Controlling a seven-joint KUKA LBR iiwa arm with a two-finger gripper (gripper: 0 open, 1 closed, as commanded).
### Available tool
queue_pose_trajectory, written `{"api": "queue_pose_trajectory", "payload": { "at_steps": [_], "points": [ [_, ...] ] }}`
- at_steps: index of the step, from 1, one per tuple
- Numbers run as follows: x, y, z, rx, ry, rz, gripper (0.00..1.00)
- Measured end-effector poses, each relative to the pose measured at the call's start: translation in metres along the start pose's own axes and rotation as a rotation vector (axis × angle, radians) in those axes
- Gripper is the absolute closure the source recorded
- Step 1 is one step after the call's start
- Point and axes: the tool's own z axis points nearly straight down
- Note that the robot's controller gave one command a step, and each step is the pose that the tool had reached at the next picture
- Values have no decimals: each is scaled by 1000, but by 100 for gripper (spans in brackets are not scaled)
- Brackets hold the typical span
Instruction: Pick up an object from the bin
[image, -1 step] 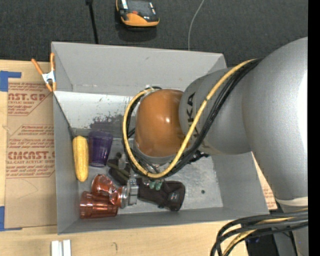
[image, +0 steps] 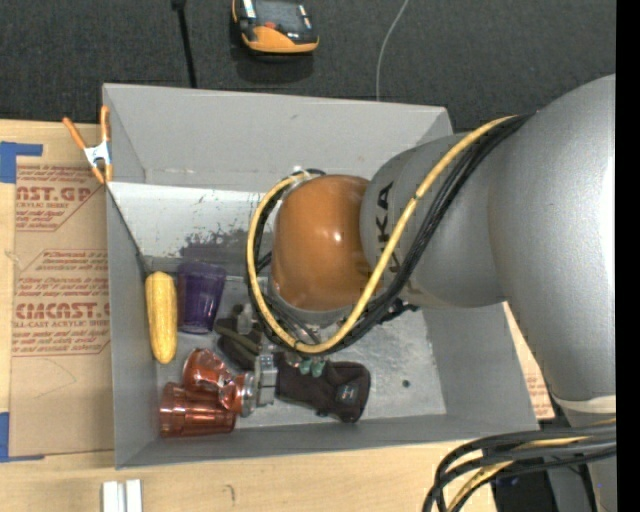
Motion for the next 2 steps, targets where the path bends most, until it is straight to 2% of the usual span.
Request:
{"api": "queue_pose_trajectory", "payload": {
  "at_steps": [1,2],
  "points": [
    [-32,-49,60,0,-1,-8,100],
    [-32,-49,60,0,-1,-8,100]
  ]
}}
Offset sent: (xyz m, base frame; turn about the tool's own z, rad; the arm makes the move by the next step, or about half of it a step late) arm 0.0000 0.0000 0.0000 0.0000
